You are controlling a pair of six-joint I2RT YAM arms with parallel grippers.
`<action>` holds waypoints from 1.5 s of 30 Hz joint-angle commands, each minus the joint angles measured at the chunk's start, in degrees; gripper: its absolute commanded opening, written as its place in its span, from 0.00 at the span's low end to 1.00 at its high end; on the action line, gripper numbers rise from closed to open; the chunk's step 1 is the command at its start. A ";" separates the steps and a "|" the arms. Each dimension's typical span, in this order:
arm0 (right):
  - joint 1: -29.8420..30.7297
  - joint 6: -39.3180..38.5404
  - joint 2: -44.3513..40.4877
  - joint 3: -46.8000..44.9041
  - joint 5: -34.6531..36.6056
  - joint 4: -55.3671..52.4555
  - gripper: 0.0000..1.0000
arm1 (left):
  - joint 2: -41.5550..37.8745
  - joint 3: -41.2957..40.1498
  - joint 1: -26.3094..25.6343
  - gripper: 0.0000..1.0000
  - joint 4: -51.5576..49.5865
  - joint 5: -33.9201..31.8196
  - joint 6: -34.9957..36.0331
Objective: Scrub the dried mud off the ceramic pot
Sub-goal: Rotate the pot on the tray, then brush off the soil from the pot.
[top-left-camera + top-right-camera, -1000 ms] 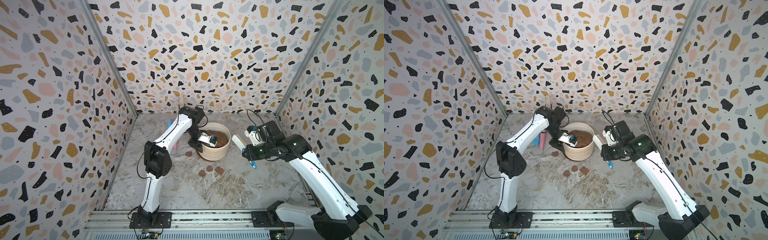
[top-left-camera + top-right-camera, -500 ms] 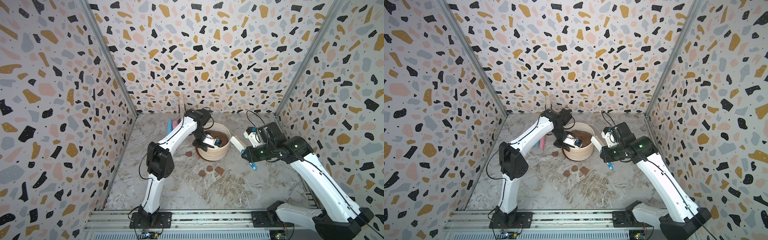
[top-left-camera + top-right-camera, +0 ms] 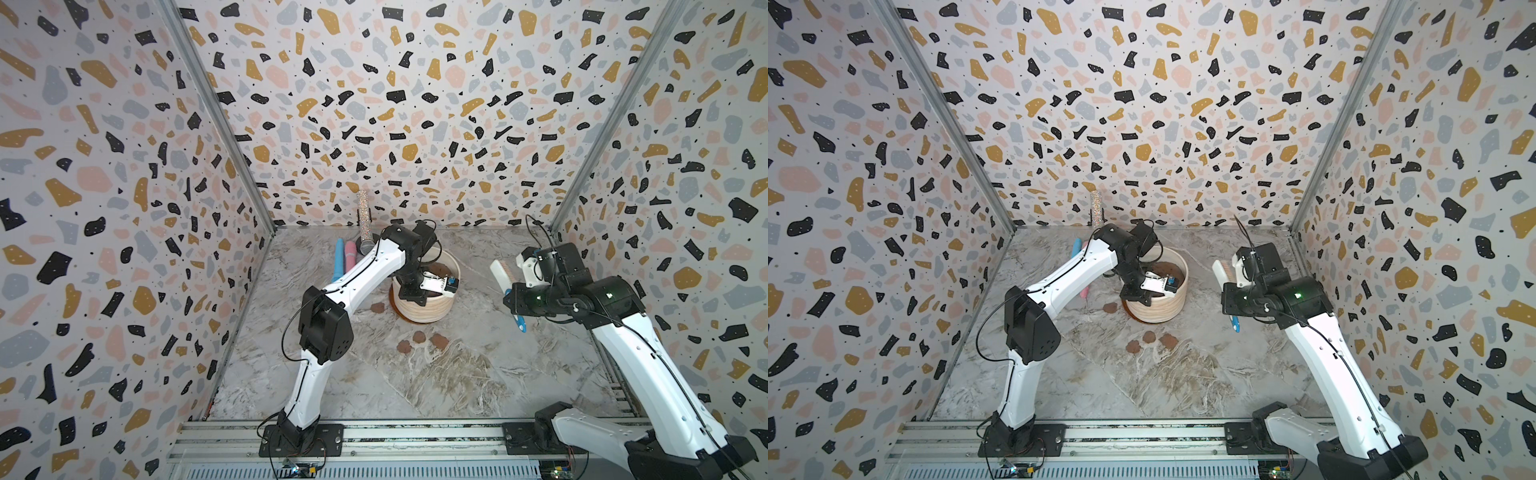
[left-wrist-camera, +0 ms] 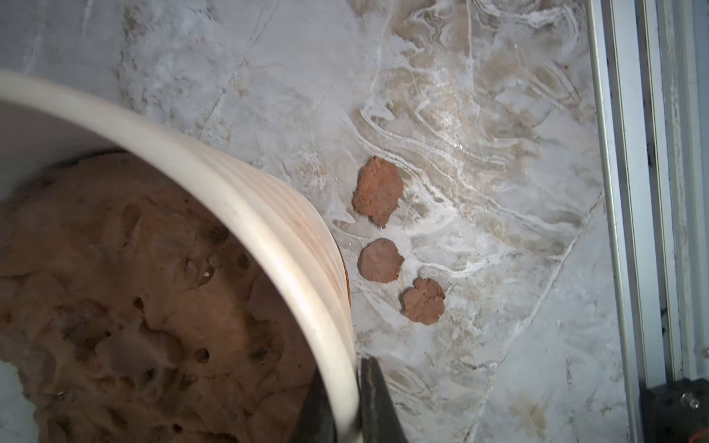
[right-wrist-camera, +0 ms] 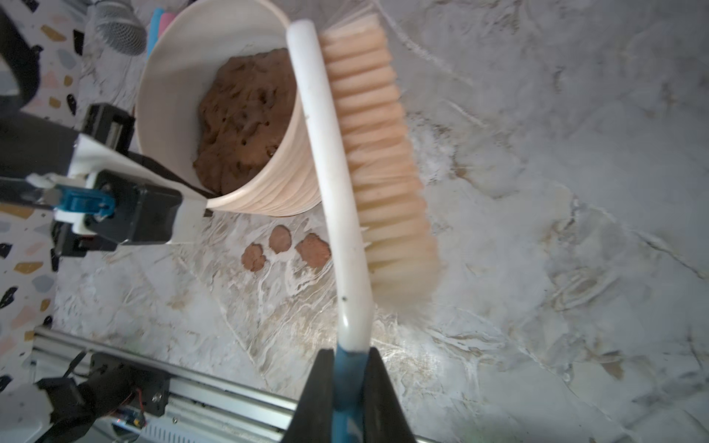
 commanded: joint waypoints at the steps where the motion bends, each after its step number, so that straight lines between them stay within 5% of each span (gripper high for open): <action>1: -0.47 0.56 -3.38 -0.43 6.49 0.21 0.00 | -3.16 -1.16 -1.27 0.00 9.02 1.90 -15.84; 10: -0.47 -6.53 -6.44 -8.43 6.00 4.49 0.00 | -2.77 -1.62 -1.88 0.00 22.11 -5.41 -48.24; 18: -0.47 -1.50 -14.31 -15.55 9.72 4.62 0.00 | 3.88 5.96 -1.95 0.00 25.22 -6.51 -64.52; 26: -0.38 -13.75 -16.38 -24.84 -20.88 13.14 0.00 | 8.93 11.52 -2.60 0.00 26.73 -8.49 -81.61; 31: 0.18 -23.20 -17.58 -29.33 -31.77 24.06 0.00 | 7.79 13.17 -2.84 0.18 28.32 -0.84 -84.08; 40: 5.27 -38.86 -2.39 -21.19 -23.62 21.26 0.00 | -4.58 9.95 0.07 0.26 25.91 -0.10 -75.91; 45: 7.53 -39.07 7.33 -15.19 -21.71 23.69 0.00 | -16.81 -5.62 6.32 0.36 27.36 -1.66 -72.81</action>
